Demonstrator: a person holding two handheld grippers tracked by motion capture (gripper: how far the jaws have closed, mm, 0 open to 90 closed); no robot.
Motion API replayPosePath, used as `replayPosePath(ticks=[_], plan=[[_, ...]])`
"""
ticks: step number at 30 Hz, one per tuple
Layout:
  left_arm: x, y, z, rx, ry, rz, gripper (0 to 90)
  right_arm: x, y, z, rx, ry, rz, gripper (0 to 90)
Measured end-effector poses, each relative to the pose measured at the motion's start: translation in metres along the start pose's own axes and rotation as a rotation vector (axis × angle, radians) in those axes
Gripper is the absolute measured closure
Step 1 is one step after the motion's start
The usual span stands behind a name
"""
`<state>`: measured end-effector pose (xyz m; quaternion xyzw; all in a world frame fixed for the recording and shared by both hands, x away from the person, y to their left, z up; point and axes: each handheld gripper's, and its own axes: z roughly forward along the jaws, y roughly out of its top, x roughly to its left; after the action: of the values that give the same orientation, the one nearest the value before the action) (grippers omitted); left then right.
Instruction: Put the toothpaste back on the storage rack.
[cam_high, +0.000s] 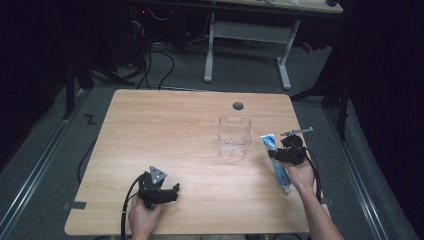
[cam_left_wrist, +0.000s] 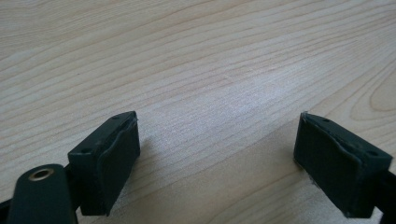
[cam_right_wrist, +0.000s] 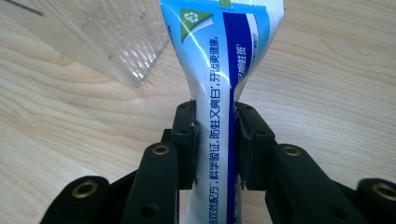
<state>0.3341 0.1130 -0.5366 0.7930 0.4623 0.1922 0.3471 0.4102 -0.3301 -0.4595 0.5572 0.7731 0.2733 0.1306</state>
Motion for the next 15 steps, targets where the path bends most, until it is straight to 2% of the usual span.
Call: replayPosePath(ticks=[7,15], plan=[[0.000,0.000,0.000,0.000,0.000,0.000,14.8,0.002,-0.002,-0.007,-0.015,0.042,-0.011,72.1],[0.000,0.000,0.000,0.000,0.000,-0.001,14.8,0.004,-0.002,-0.018,-0.066,0.068,-0.011,72.2]])
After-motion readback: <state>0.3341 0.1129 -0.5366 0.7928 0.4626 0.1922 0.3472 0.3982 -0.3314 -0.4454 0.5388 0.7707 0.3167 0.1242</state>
